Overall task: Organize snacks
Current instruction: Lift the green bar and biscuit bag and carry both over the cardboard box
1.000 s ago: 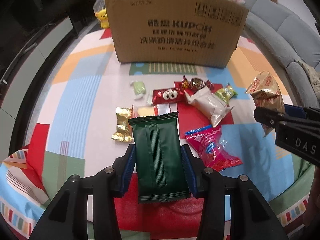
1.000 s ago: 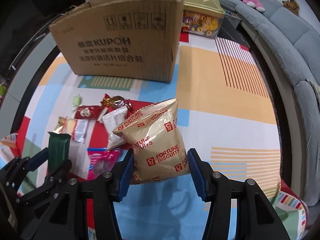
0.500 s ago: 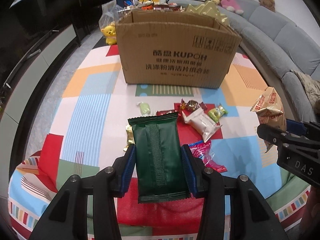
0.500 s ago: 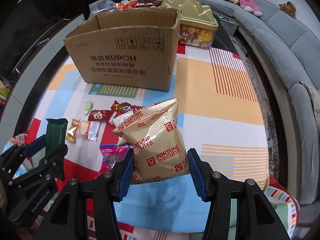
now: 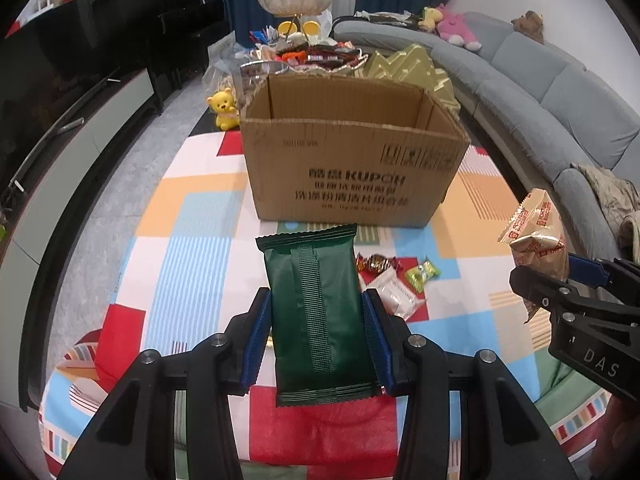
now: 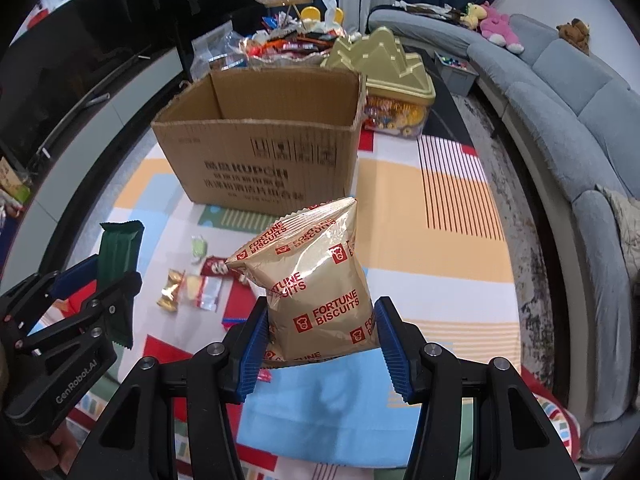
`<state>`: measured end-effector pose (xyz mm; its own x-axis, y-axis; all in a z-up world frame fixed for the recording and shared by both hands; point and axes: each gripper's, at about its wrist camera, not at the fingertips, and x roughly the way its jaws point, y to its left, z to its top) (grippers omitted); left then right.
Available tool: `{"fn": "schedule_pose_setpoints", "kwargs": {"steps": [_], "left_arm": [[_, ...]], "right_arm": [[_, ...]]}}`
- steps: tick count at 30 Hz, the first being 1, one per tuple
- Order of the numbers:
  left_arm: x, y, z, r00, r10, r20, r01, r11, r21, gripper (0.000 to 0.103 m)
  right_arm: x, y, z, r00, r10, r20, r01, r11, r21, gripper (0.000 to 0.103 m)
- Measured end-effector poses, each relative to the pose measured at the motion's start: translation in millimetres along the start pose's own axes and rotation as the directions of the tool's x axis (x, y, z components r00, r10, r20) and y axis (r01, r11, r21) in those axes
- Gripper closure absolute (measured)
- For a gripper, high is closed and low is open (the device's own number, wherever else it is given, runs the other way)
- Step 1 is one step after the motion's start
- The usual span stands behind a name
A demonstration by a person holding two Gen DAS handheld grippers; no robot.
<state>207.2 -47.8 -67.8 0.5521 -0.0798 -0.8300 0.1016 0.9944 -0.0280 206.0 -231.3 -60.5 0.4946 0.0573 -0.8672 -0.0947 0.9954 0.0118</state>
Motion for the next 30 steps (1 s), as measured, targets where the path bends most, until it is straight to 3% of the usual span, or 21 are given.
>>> {"fn": "schedule_pose_setpoints", "kwargs": {"steps": [17, 30], "left_arm": [[-25, 2, 70, 0.995, -0.028, 0.095, 0.025, 0.999, 0.033, 0.058], [-15, 6, 131, 0.990, -0.030, 0.136, 0.024, 0.999, 0.046, 0.058]], "right_arm": [[-27, 1, 58, 0.994, 0.006, 0.109, -0.006, 1.000, -0.008, 0.050], [-19, 3, 107, 0.989, 0.008, 0.149, -0.006, 1.000, -0.016, 0.050]]}}
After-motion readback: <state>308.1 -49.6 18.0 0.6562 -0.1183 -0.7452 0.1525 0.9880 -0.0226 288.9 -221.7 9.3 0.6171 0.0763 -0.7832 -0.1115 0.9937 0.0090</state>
